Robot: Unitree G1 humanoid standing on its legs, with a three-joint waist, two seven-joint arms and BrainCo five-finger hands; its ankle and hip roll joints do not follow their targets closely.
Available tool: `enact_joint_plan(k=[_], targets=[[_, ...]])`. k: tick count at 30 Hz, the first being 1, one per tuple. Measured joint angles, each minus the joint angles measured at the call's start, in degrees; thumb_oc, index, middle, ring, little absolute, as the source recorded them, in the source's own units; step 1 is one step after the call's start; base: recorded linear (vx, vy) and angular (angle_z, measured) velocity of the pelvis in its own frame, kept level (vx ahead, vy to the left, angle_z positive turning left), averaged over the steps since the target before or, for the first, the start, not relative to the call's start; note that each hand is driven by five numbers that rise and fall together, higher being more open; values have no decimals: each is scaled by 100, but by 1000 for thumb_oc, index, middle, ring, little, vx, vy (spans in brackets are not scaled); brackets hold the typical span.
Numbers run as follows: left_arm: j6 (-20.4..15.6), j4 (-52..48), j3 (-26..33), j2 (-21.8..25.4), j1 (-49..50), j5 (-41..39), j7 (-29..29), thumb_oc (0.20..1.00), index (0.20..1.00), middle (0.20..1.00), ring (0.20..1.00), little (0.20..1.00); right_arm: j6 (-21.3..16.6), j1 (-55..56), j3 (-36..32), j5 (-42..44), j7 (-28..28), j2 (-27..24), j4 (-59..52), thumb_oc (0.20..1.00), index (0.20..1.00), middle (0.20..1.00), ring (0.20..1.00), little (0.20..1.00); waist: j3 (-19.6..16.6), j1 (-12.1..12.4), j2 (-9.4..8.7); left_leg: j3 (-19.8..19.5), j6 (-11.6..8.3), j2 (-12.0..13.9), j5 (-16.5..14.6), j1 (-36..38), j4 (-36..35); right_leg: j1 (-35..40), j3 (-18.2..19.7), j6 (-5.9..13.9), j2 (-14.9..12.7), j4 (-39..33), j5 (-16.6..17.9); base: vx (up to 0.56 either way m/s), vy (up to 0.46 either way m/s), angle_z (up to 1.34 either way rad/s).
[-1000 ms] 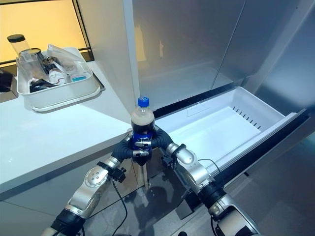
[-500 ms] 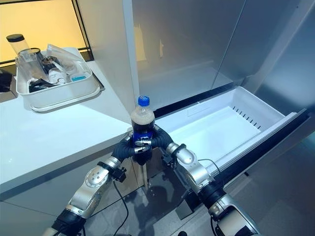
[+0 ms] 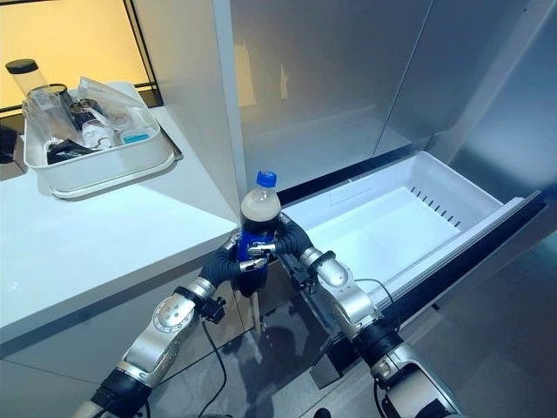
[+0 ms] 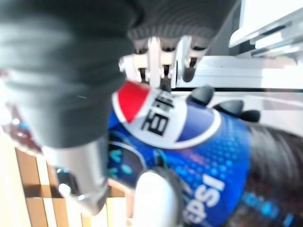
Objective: Take the drinks into the refrigerator
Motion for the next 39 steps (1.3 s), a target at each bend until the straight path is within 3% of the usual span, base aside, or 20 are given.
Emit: enact_joint_plan(k=[29,30,31,39], targets=[[0,0,-2,12,-1,36,156,200,200,200,200,200,14,-244,-53,126,-26,23,-84,1000,1000,1000,1000,1000,4,13,1,-1,0,1,0,-1,-3,-2,-3,1,1,0,-1,0,0,0],[0,0,-1,11,-1,32,180,200,200,200,200,200,14,-256,-53,132,-23,25,-84,536,536,536,536,536,4,15,1,-1,0,1,0,-1,-3,-1,-3,1,1,0,-1,0,0,0],[0,1,4,11,-1,30,206,200,200,200,200,200,14,-257,-52,154,-11,33,-85,200,200,200,200,200,5,15,0,-1,0,1,0,-1,-3,-1,-3,1,1,0,-1,0,0,0],[6,45,105,3,-22,11,334,200,200,200,200,200,10,-257,-35,223,-76,102,-78,200,200,200,200,200,6,9,-2,-2,0,1,0,-1,-5,-2,-8,2,1,0,-3,0,0,0]])
